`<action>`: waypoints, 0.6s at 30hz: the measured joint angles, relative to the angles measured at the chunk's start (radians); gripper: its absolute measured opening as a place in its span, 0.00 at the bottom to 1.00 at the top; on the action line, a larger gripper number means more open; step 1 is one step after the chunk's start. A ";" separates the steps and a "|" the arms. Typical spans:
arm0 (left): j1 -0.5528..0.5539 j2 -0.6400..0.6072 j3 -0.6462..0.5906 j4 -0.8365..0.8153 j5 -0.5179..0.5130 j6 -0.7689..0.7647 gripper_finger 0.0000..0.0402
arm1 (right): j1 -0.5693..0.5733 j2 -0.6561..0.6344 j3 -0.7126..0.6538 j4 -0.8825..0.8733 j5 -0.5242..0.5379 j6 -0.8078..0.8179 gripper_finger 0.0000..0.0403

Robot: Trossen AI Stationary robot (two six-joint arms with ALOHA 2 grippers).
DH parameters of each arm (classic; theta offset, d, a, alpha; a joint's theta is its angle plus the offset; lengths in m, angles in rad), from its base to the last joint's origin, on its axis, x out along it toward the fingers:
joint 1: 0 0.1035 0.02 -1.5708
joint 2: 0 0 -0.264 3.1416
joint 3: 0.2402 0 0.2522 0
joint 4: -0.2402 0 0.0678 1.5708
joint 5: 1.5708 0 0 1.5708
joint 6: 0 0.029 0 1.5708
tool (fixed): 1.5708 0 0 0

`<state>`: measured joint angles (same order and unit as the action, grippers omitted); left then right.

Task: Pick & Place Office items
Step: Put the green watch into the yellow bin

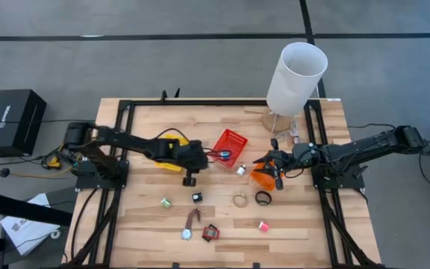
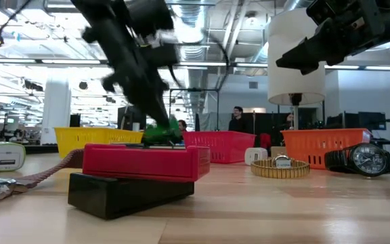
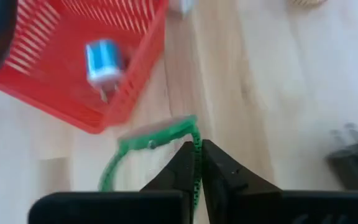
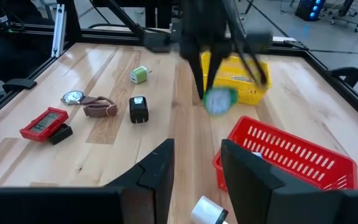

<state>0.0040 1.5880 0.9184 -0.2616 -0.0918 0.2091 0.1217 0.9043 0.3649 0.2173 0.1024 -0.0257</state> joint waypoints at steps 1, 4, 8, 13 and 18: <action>-0.015 -0.033 0.000 0.001 -0.029 -0.002 0.02 | 0.000 0.000 0.000 -0.001 0.000 0.000 0.30; -0.054 -0.137 0.000 -0.062 -0.112 -0.010 0.01 | 0.000 0.000 0.000 -0.002 0.002 0.000 0.30; -0.060 -0.246 0.000 -0.219 -0.162 -0.109 0.01 | 0.000 0.000 0.000 -0.005 0.002 0.000 0.30; -0.014 -0.318 -0.025 -0.368 -0.173 -0.252 0.01 | 0.000 0.000 0.000 -0.004 0.002 0.000 0.30; 0.036 -0.341 -0.100 -0.367 -0.176 -0.295 0.02 | 0.000 0.000 0.000 0.001 0.002 0.000 0.30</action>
<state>0.0399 1.2467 0.8182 -0.6289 -0.2681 -0.0863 0.1215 0.9043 0.3649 0.2179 0.1043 -0.0257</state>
